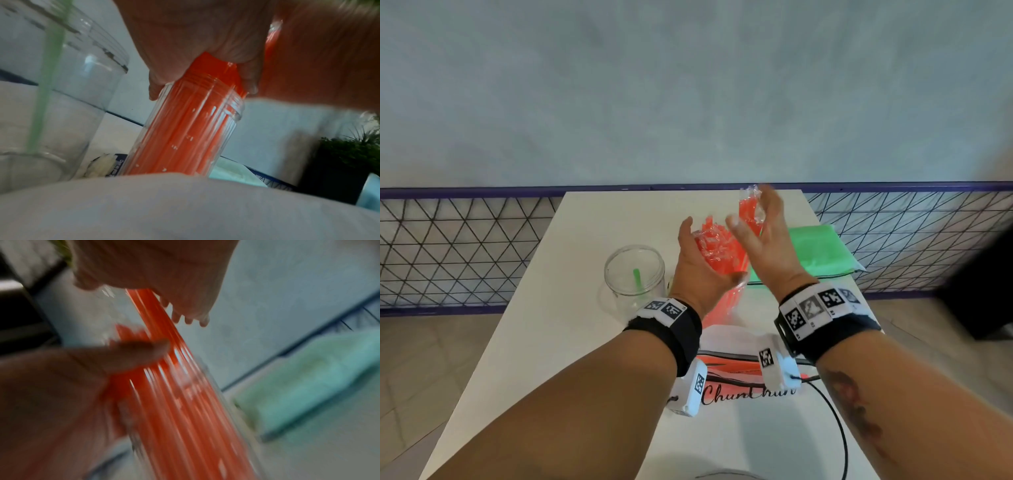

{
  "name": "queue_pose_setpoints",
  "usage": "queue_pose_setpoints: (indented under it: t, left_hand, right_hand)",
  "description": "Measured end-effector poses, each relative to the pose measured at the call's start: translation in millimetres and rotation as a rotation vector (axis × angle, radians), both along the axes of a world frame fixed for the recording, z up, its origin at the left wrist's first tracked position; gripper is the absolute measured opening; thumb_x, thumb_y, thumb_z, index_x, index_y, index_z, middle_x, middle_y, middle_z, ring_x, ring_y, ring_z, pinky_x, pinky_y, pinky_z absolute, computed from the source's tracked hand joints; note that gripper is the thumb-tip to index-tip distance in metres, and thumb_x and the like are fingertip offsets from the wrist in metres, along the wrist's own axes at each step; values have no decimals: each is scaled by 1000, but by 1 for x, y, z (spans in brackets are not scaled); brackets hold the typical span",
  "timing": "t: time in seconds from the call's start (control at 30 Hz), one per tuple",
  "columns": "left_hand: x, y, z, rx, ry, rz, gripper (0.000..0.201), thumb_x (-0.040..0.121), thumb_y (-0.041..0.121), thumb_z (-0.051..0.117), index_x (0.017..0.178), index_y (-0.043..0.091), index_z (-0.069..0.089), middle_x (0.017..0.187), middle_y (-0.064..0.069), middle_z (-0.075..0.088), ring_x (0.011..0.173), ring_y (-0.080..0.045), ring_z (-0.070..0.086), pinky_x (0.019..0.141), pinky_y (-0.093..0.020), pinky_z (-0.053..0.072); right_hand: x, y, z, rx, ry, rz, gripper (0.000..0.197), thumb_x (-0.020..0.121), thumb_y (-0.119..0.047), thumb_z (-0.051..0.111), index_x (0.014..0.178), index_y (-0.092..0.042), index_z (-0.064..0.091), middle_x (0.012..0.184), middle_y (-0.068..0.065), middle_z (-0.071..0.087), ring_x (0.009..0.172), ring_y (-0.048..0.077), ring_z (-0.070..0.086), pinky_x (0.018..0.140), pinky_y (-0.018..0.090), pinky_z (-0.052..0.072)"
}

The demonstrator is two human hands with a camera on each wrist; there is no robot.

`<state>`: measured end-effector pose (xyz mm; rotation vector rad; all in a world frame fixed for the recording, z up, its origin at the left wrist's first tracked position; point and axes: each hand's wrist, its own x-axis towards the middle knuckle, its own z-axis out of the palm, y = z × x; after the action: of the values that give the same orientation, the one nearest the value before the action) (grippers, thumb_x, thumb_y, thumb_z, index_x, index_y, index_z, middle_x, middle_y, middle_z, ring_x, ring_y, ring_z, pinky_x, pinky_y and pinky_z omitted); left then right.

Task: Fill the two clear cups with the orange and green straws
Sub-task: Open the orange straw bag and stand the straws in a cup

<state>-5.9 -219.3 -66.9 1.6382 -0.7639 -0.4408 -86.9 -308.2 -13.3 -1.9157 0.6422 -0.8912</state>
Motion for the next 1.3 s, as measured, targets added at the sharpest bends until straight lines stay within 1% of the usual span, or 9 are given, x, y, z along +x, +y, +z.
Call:
queue_pose_setpoints:
  t: [0.1, 0.17, 0.4, 0.57, 0.67, 0.83, 1.03, 1.23, 1.3]
  left_hand:
    - [1, 2, -2, -2, -14, 53, 128, 59, 25, 94, 152, 25, 6, 134, 0, 50, 119, -14, 56, 106, -35, 47]
    - [1, 2, -1, -11, -12, 67, 125, 60, 25, 94, 152, 22, 11, 133, 0, 51, 117, -13, 57, 105, -33, 48]
    - [3, 0, 3, -97, 114, 37, 90, 63, 11, 92, 133, 23, 38, 115, 2, 65, 101, -9, 67, 90, -30, 57]
    - [2, -2, 6, -170, 148, 59, 57, 73, 6, 83, 119, 24, 55, 108, 3, 70, 91, -2, 68, 90, -33, 58]
    - [0, -5, 5, -176, 114, 38, 51, 78, 2, 76, 111, 38, 57, 101, 12, 69, 89, 2, 67, 88, -30, 57]
    - [2, -5, 3, -160, 120, 5, 68, 75, -2, 74, 129, 25, 42, 105, 7, 64, 94, -13, 67, 88, -33, 57]
    - [5, 2, -10, -83, 84, -20, 118, 64, 22, 92, 151, 22, 12, 133, 5, 50, 116, 0, 55, 100, -22, 48]
    - [2, 2, -9, -99, 5, 10, 53, 83, 44, 69, 125, 28, 41, 117, 4, 61, 105, -5, 62, 92, -32, 52]
    - [2, 3, -9, -99, -10, 9, 40, 90, 43, 54, 124, 29, 39, 118, -1, 60, 107, -11, 61, 92, -33, 52]
  right_hand:
    - [8, -3, 43, -421, -93, -42, 66, 100, -40, 39, 155, -13, 16, 159, 7, 26, 148, 18, 21, 120, 37, 18]
    - [18, -6, 53, -588, 142, -18, 56, 105, -34, 29, 155, -13, 18, 163, 4, 19, 151, 20, 10, 122, 40, 10]
    - [6, 5, 3, -282, 713, 177, 57, 106, -43, 17, 157, -18, 15, 162, 6, 21, 151, 22, 12, 121, 41, 6]
    - [4, -11, 9, -122, 325, 147, 49, 107, -36, 25, 155, -30, 19, 163, -3, 17, 152, 19, 6, 123, 45, 5]
    - [8, -4, -9, -207, 509, 252, 48, 107, -30, 28, 154, -19, 24, 163, 2, 19, 151, 21, 10, 123, 45, 9]
    - [11, -14, 5, -272, 499, 226, 53, 106, -37, 25, 156, -27, 10, 164, -2, 10, 152, 16, 1, 123, 44, 2]
    - [19, -9, -5, -677, 782, 301, 55, 106, -39, 14, 150, -15, 36, 159, -2, 30, 151, 15, 10, 122, 46, 4]
    - [19, -19, 0, -406, 565, 358, 56, 104, -47, 23, 156, -31, 9, 130, 2, 61, 124, 28, 51, 115, 44, 29]
    - [11, -19, -9, -428, 552, 365, 56, 105, -45, 27, 156, -27, 16, 154, 2, 40, 141, 20, 36, 119, 41, 25]
